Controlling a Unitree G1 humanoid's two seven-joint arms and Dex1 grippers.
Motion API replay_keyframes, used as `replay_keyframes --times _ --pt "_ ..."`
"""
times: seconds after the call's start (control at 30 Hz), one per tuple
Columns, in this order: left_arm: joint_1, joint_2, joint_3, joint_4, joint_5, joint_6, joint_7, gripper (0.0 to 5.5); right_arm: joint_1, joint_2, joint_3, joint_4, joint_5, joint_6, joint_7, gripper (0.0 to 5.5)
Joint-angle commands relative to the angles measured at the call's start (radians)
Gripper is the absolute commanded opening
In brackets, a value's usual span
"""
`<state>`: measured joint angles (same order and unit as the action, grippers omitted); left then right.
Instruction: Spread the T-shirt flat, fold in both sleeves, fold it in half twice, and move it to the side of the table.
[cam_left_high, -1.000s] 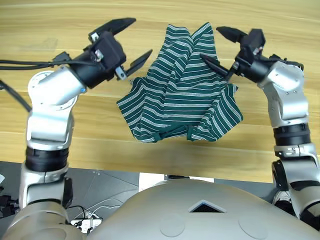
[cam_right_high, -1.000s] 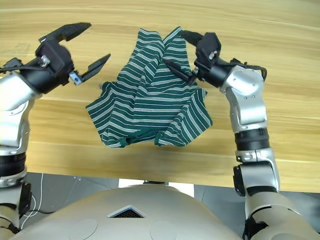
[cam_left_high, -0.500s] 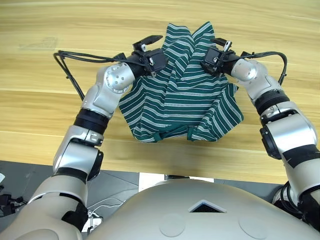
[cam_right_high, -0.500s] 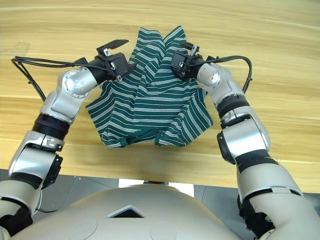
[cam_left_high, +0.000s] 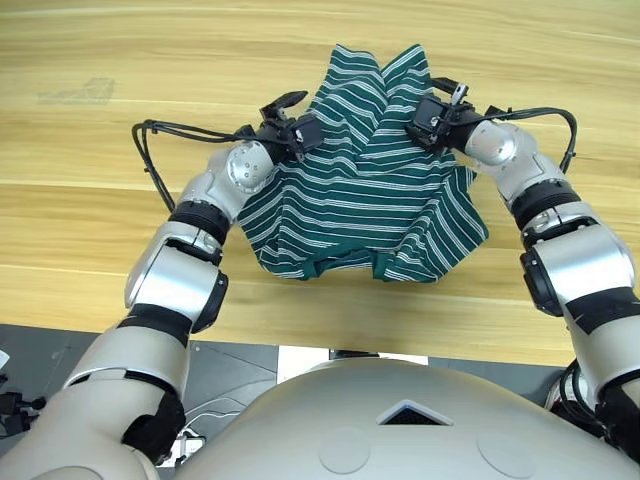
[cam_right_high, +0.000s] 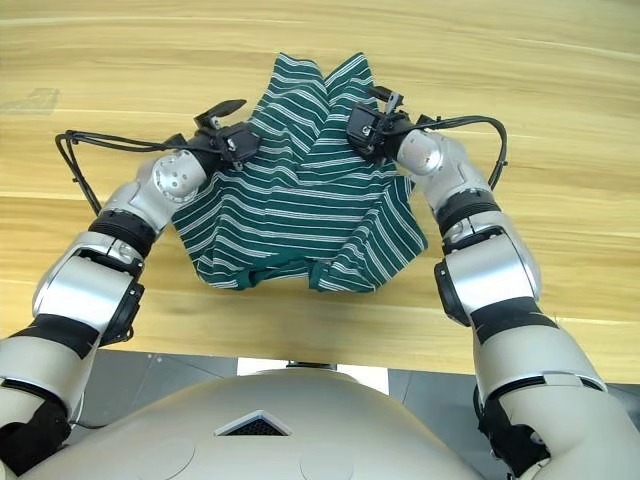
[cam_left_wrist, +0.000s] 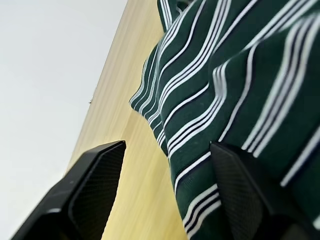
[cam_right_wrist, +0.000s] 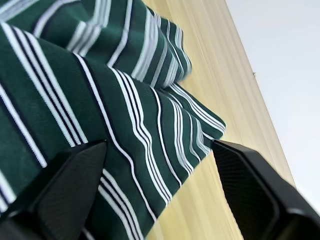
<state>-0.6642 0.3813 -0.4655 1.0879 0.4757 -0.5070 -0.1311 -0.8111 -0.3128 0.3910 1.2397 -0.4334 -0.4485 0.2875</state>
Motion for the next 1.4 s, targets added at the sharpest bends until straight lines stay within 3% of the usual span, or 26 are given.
replay_keyframes --times 0.03,0.27,0.57,0.77,1.03,1.4 --pt "0.11 0.115 0.009 -0.07 0.019 0.001 -0.045 3.13 0.016 -0.022 -0.012 -0.007 0.0 0.006 0.01 3.85" --pt "0.279 0.175 0.046 -0.43 -0.009 0.046 -0.12 3.13 0.017 -0.024 -0.02 -0.027 0.004 0.001 0.015 3.85" --pt "0.411 0.124 0.056 -0.688 -0.011 0.154 -0.175 3.13 0.218 -0.069 -0.019 -0.317 0.106 -0.043 0.322 3.85" --pt "0.37 0.13 0.073 -0.652 0.013 0.166 -0.162 3.13 0.246 -0.106 -0.066 -0.425 0.133 0.003 0.297 3.85" --pt "0.343 0.152 0.085 -0.585 0.043 0.159 -0.12 3.13 0.179 -0.124 -0.102 -0.329 0.101 0.024 0.157 3.85" --pt "0.124 0.003 0.076 -0.26 0.06 0.166 0.021 3.13 0.062 -0.042 -0.111 -0.169 0.073 -0.036 -0.012 3.85"
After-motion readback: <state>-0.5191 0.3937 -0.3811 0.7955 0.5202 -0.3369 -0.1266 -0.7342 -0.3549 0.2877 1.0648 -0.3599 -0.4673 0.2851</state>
